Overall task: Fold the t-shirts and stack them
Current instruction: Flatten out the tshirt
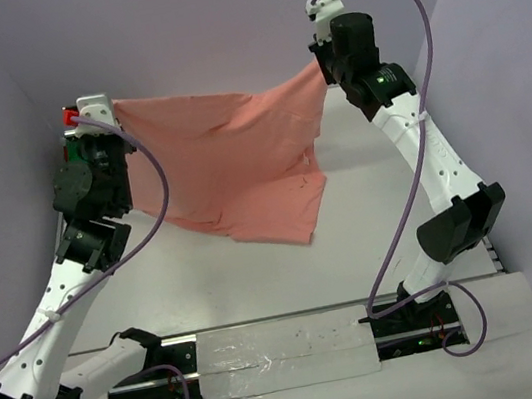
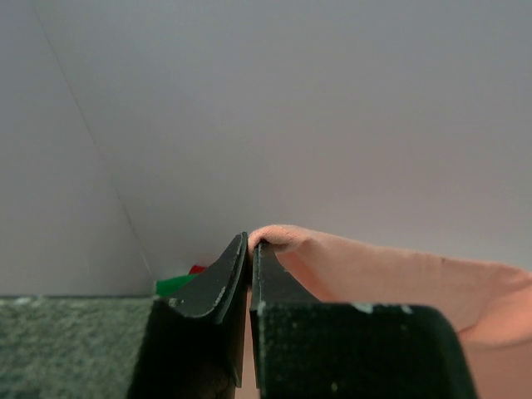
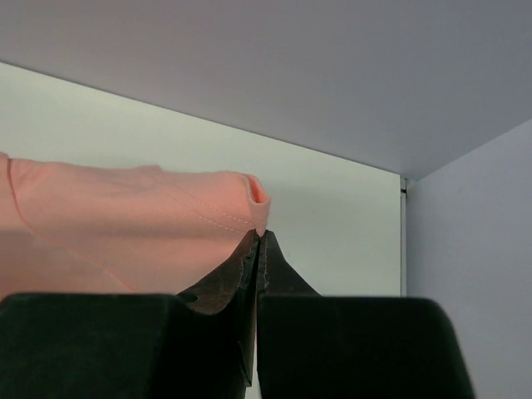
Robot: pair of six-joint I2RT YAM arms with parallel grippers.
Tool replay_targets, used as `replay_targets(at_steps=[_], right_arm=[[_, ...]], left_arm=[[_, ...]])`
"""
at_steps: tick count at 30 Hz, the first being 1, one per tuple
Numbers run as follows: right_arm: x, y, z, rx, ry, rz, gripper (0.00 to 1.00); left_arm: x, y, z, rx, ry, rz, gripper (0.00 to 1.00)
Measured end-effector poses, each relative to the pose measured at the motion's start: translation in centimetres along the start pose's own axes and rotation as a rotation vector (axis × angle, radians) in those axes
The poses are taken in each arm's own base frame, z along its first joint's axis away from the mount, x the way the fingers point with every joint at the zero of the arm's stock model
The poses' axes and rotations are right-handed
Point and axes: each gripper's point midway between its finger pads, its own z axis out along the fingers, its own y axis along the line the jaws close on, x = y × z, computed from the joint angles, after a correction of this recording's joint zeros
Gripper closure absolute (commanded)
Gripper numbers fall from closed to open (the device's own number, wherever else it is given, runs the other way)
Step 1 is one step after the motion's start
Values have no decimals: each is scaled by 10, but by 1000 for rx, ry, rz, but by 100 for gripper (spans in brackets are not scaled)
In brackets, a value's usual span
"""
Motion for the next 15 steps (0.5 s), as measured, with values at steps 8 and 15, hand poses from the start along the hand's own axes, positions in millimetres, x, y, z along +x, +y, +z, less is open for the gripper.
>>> replay_targets(at_steps=[8, 15], right_arm=[[15, 10, 19, -3, -4, 4, 100], [54, 26, 51, 0, 53, -13, 100]], left_arm=[[70, -3, 12, -16, 93, 68, 100], [129, -20, 26, 17, 142, 105, 100]])
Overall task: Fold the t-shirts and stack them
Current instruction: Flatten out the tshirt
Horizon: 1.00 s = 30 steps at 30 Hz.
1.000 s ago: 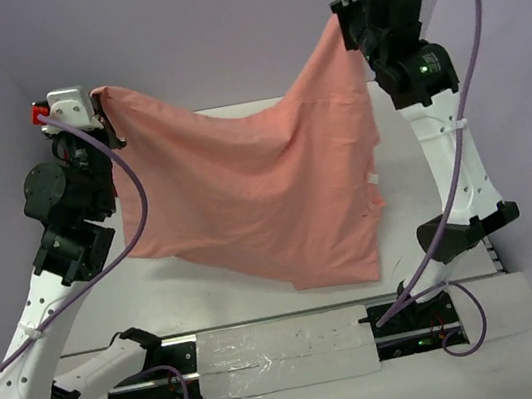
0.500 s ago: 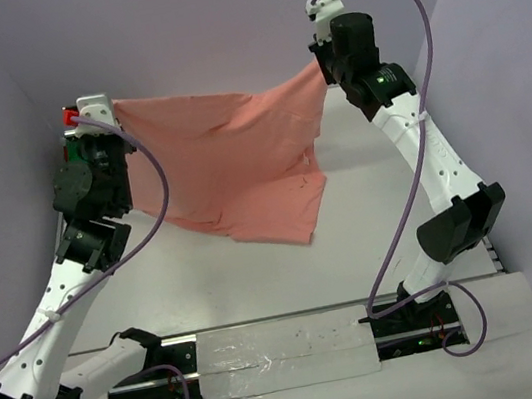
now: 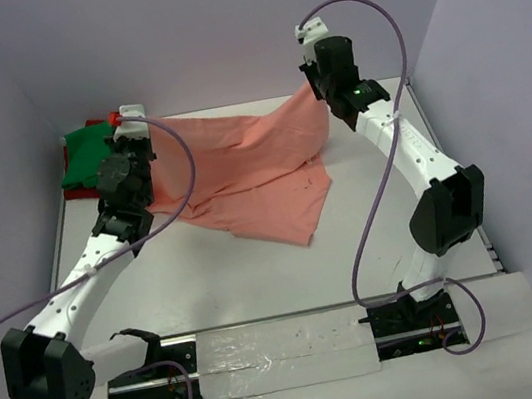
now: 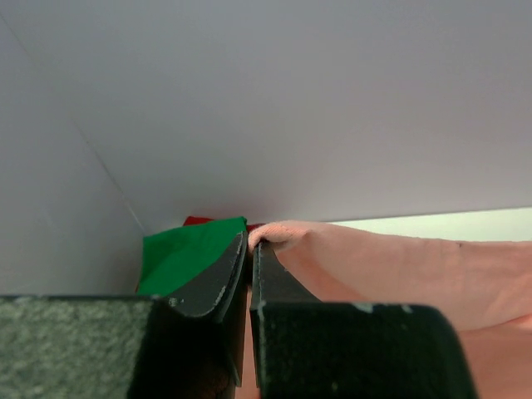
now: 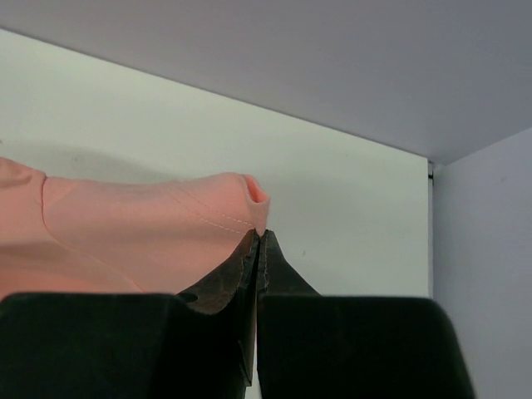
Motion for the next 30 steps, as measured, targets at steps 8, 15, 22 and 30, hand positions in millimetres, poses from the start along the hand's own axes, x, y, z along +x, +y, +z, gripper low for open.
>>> replay_targets(at_steps=[8, 15, 22, 30], right_arm=[[37, 13, 47, 43, 56, -14, 100], [40, 9, 82, 136, 23, -2, 100], [-12, -27, 74, 220, -92, 74, 100], [-31, -91, -33, 237, -135, 123, 100]], left_arm=[[58, -26, 42, 9, 37, 43, 100], [85, -14, 100, -81, 20, 90, 100], [69, 12, 130, -172, -19, 78, 100], [-6, 37, 70, -83, -3, -41, 100]])
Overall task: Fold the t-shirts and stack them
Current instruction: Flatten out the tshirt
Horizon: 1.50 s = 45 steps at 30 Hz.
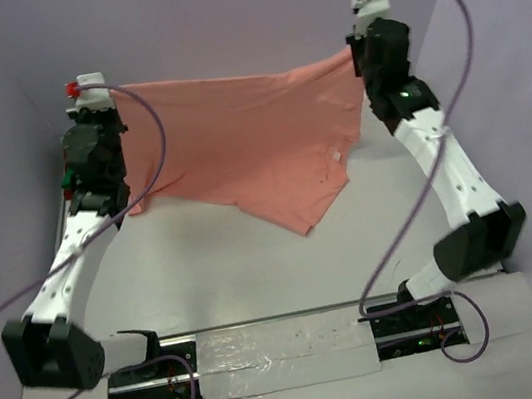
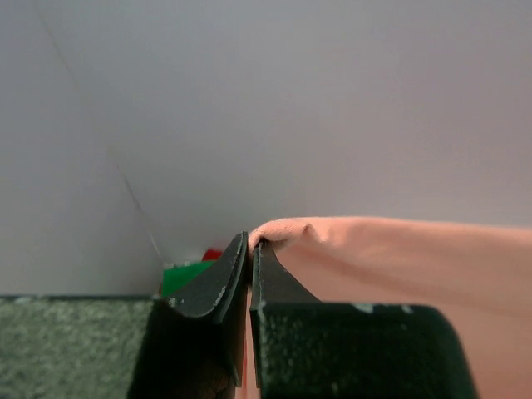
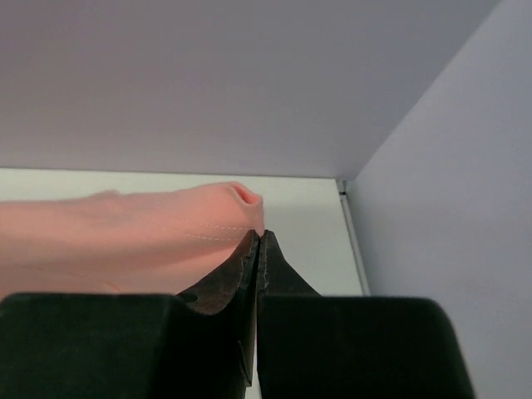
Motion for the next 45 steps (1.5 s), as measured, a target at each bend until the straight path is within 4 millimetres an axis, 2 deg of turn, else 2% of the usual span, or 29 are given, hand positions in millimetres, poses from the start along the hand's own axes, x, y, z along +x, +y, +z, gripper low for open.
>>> replay_targets(at_steps=[1, 5, 6, 7, 10, 14, 17, 23, 27, 31, 34, 36, 39, 45], right_arm=[[-10, -13, -19, 0, -19, 9, 100], [-70, -63, -102, 25, -181, 62, 100], [-86, -76, -127, 32, -229, 73, 100], [-101, -87, -150, 39, -277, 83, 100], [-135, -117, -211, 60, -398, 100, 100], [-153, -148, -279, 93, -499, 106, 100], [-158, -165, -326, 99, -553, 111, 100], [-157, -189, -393, 117, -613, 113, 100], [-165, -207, -429, 150, -665, 116, 100], [-184, -228, -465, 208, -757, 131, 100], [-196, -238, -476, 243, -803, 145, 100], [-200, -239, -475, 249, -811, 151, 100], [-200, -237, -468, 246, -798, 154, 100], [-185, -233, -444, 263, -713, 155, 100]], left_arm=[[-21, 9, -16, 6, -24, -18, 100], [-109, 46, -72, 6, -160, -100, 100], [-123, 51, -82, 13, -175, -116, 100], [-157, 63, -99, 12, -235, -146, 100], [-207, 80, -134, 42, -318, -195, 100], [-236, 87, -178, 127, -373, -215, 100], [-243, 82, -206, 218, -382, -205, 100], [-263, 79, -249, 348, -412, -216, 100], [-286, 80, -272, 404, -449, -246, 100], [-323, 88, -294, 439, -526, -275, 100], [-347, 94, -307, 451, -586, -284, 100], [-356, 94, -314, 468, -609, -291, 100], [-357, 89, -315, 494, -607, -296, 100], [-336, 73, -295, 528, -539, -296, 100]])
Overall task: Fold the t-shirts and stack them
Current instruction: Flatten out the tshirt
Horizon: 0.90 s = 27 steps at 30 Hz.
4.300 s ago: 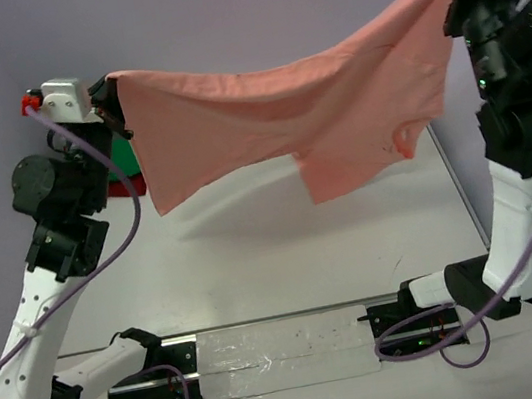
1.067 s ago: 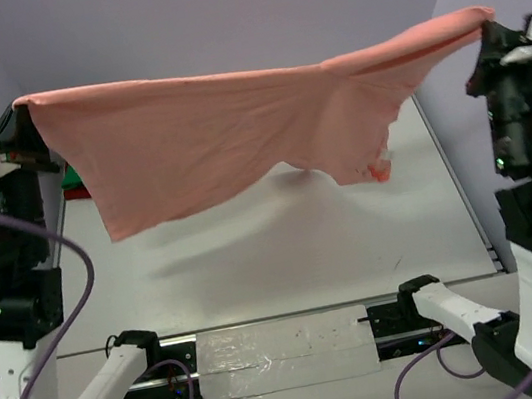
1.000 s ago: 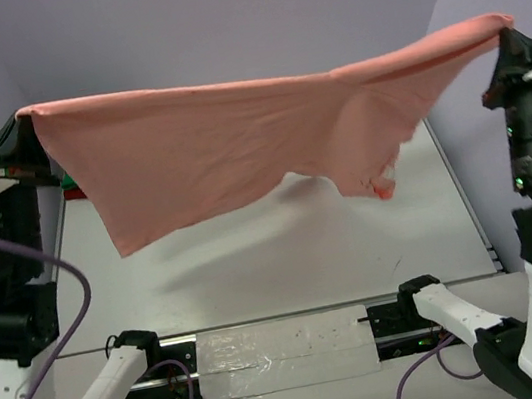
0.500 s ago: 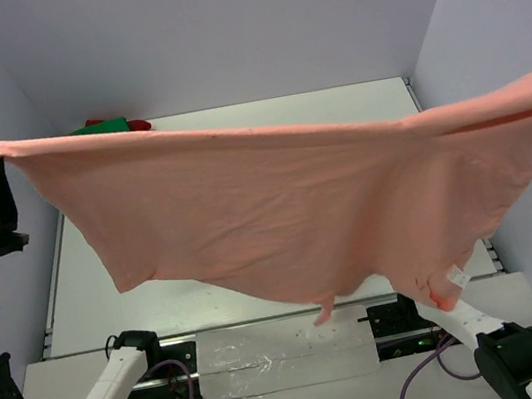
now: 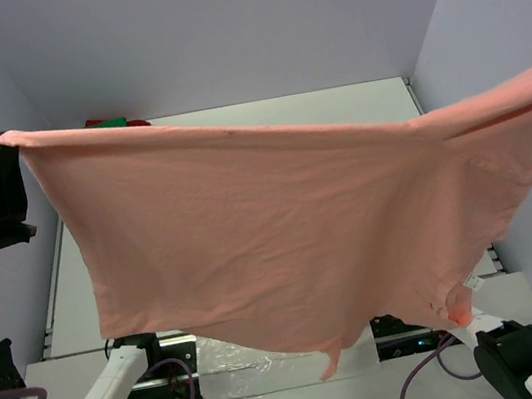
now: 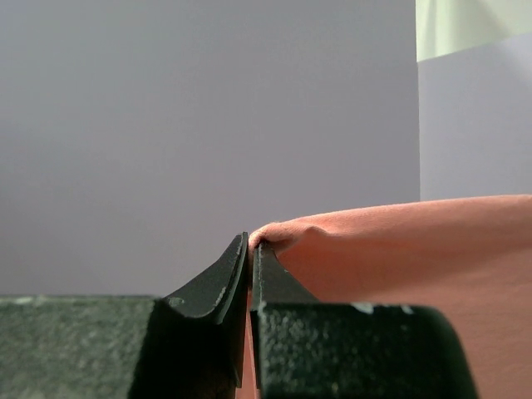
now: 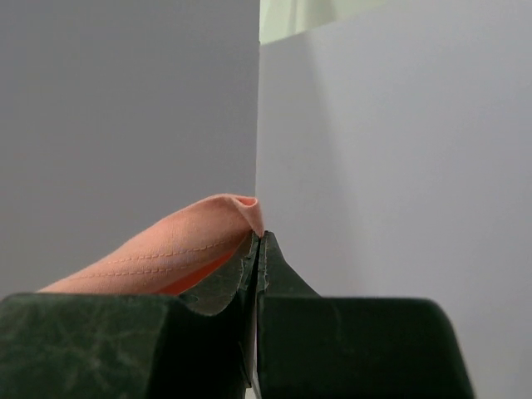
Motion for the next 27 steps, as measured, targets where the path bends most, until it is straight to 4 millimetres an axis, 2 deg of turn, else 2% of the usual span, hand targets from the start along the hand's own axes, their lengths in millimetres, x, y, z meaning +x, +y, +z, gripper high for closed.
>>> replay_targets(at_steps=[5, 11, 18, 23, 27], right_arm=[[37, 9, 4, -3, 105, -48, 100], [81, 28, 16, -30, 218, -98, 100], [149, 60, 25, -97, 374, -157, 100], [186, 78, 26, -140, 445, -177, 100], [217, 92, 23, -172, 490, -184, 100]], left_arm=[[34, 5, 10, -3, 74, -18, 100], [64, 8, 14, -8, 133, -32, 100], [105, 11, 11, -13, 219, -41, 100], [129, 12, 6, -16, 264, -44, 100], [157, 13, -3, -17, 305, -47, 100]])
